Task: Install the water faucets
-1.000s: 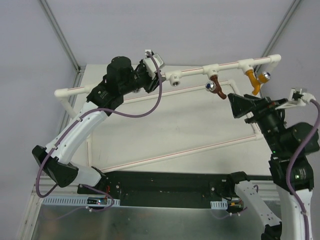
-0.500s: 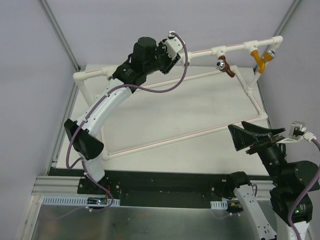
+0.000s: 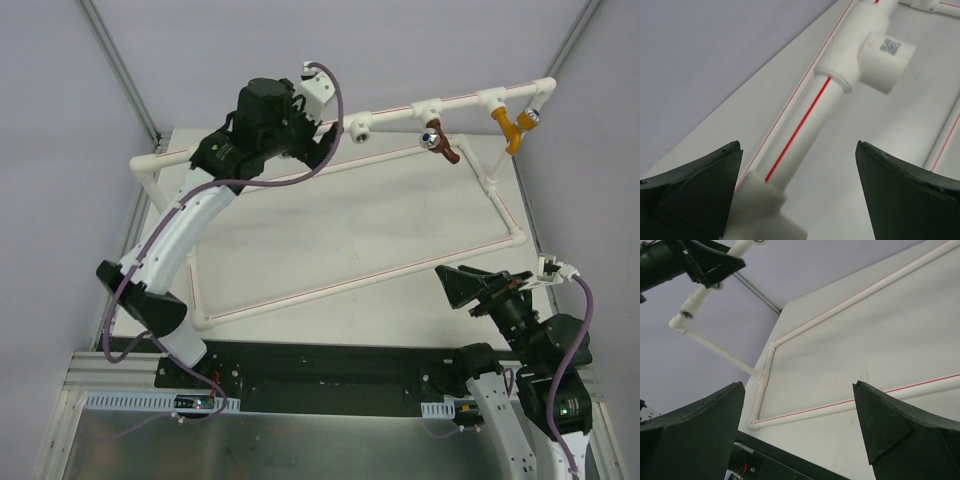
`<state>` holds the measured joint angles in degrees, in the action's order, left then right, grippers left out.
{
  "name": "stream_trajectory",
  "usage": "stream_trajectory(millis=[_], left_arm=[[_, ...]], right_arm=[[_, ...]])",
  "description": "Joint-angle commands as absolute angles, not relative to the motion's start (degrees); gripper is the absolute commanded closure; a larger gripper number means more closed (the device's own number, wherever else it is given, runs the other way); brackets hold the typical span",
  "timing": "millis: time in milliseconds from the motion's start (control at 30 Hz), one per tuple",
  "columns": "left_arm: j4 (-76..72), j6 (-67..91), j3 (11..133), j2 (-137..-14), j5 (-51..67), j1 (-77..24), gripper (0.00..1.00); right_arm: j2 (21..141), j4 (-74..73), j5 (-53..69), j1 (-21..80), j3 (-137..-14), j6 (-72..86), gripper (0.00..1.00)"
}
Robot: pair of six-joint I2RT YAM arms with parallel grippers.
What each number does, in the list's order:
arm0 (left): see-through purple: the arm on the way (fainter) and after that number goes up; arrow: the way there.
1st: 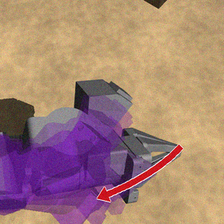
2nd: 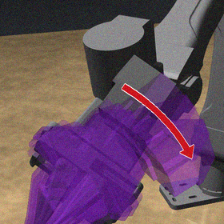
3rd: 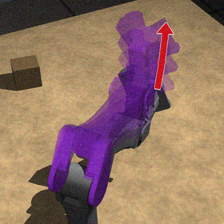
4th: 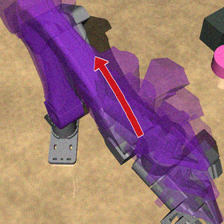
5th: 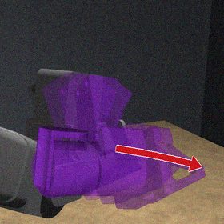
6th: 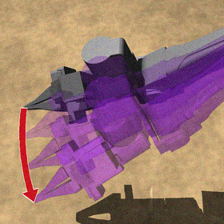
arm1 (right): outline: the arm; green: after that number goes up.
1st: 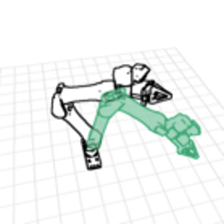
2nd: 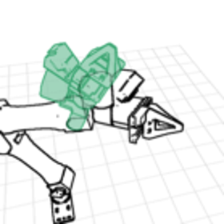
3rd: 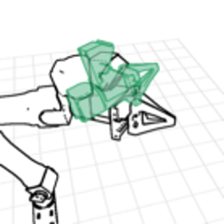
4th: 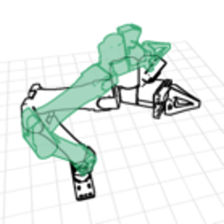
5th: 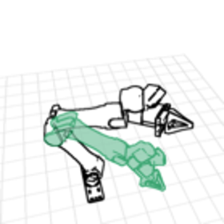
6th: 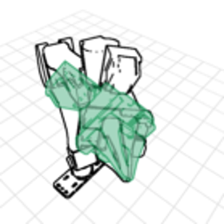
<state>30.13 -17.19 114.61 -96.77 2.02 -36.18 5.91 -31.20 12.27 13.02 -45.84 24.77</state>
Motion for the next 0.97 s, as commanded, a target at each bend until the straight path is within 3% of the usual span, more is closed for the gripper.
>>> stream_trajectory(millis=[0,267,500,933], left_arm=[[35.8,-4.2,107.9,-82.8,2.9,-35.4,0.01],[26.6,18.1,73.4,-66.0,5.4,-39.1,0.01],[24.0,24.1,55.4,-57.8,3.3,-39.1,0.01],[18.1,28.9,42.4,-51.8,-4.3,-39.1,0.01]], right_arm=[[3.4,-30.1,12.9,12.9,-43.3,27.8,0.01],[2.9,-31.2,13.1,12.9,-37.7,30.7,0.01],[1.3,-32.9,12.7,12.9,-33.8,33.0,0.01],[0.8,-36.7,11.6,12.9,-31.4,33.6,0.01]])
